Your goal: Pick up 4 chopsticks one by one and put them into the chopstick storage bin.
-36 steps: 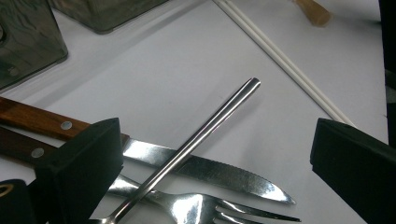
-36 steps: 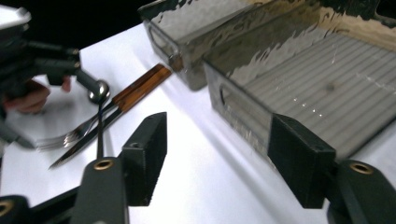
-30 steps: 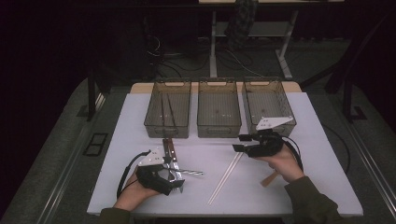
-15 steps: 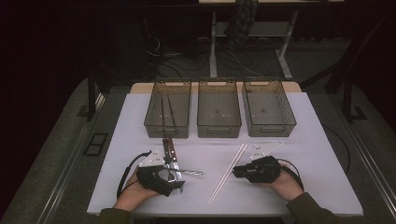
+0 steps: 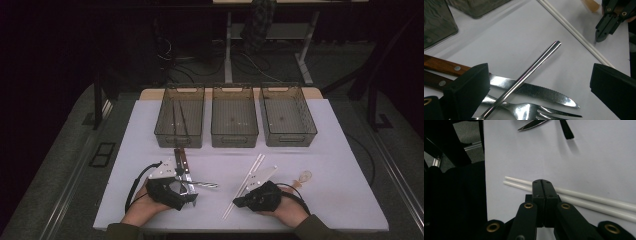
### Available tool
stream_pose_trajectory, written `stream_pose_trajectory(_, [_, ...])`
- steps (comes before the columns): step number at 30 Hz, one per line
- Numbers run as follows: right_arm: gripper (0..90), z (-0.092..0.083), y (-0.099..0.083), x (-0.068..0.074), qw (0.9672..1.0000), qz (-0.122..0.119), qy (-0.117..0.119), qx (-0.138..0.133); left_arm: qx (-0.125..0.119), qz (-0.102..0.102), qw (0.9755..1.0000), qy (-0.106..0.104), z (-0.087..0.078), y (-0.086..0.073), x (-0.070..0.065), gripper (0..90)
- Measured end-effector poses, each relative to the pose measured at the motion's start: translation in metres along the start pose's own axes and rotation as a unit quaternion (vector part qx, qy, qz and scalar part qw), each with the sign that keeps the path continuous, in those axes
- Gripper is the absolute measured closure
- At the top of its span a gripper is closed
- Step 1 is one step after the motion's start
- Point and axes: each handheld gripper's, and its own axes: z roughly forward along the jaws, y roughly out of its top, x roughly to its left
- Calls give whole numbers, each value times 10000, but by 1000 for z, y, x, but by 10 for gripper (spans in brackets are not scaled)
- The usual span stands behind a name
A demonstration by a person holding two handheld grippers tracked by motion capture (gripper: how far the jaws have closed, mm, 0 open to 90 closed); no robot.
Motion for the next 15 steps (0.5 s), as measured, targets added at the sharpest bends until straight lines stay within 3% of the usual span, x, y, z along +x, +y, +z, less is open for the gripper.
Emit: stream_pose_trajectory(15, [896, 21, 10, 6, 9998, -147, 83, 46, -2, -5, 10000, -5, 0, 0, 0, 13])
